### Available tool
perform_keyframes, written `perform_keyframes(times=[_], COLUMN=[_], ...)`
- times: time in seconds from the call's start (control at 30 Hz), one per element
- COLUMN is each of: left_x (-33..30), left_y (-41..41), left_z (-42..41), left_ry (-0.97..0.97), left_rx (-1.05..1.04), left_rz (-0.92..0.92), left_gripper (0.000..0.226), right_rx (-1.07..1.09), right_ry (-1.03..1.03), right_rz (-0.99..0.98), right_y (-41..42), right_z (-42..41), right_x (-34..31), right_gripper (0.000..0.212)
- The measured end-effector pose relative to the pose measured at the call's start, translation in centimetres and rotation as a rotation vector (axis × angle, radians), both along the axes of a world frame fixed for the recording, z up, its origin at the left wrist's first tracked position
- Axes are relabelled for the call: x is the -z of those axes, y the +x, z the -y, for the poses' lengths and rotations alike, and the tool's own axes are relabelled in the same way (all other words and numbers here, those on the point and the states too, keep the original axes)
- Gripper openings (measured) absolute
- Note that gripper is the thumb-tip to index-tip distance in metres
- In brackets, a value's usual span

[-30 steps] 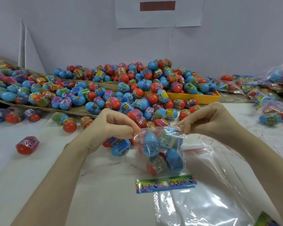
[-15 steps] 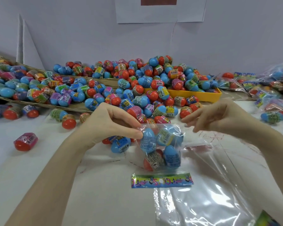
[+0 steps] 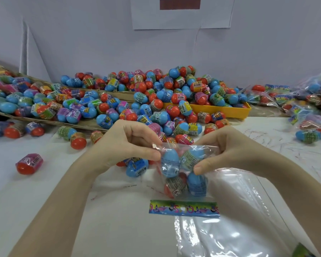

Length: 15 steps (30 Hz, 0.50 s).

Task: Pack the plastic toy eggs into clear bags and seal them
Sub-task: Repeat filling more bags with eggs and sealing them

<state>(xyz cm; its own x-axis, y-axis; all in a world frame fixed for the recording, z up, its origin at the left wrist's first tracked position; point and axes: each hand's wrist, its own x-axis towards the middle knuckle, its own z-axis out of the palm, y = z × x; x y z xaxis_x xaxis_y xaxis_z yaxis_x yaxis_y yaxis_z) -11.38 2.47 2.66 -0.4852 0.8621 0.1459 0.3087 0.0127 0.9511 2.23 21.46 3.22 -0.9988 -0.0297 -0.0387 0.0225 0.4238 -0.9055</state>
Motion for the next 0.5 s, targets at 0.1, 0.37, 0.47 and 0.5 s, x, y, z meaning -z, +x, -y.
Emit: perform_keyframes(times=[0.1,0.37,0.47,0.5], left_x=[-0.1,-0.3,-0.3,-0.2], left_y=[-0.1,1.3,1.1,1.1], left_z=[0.1,-0.6,-0.5,-0.5], left_ry=[0.031,-0.138,-0.124,-0.124], left_rx=[-0.005,0.053,0.069,0.080], left_rz=[0.041,0.091,0.139,0.146], left_gripper=[0.027,0.032,0.024,0.022], right_rx=[0.003,-0.025,-0.048,-0.057], right_ry=[-0.074,-0.146,-0.178,-0.166], right_rz=[-0.031,-0.086,-0.084,-0.069], right_y=[-0.1,-0.1,-0.2,-0.1], right_z=[-0.1,-0.6,-0.7,-0.9], right_x=[0.0,0.0,0.1,0.0], right_gripper=[0.038,0.033,0.021,0.018])
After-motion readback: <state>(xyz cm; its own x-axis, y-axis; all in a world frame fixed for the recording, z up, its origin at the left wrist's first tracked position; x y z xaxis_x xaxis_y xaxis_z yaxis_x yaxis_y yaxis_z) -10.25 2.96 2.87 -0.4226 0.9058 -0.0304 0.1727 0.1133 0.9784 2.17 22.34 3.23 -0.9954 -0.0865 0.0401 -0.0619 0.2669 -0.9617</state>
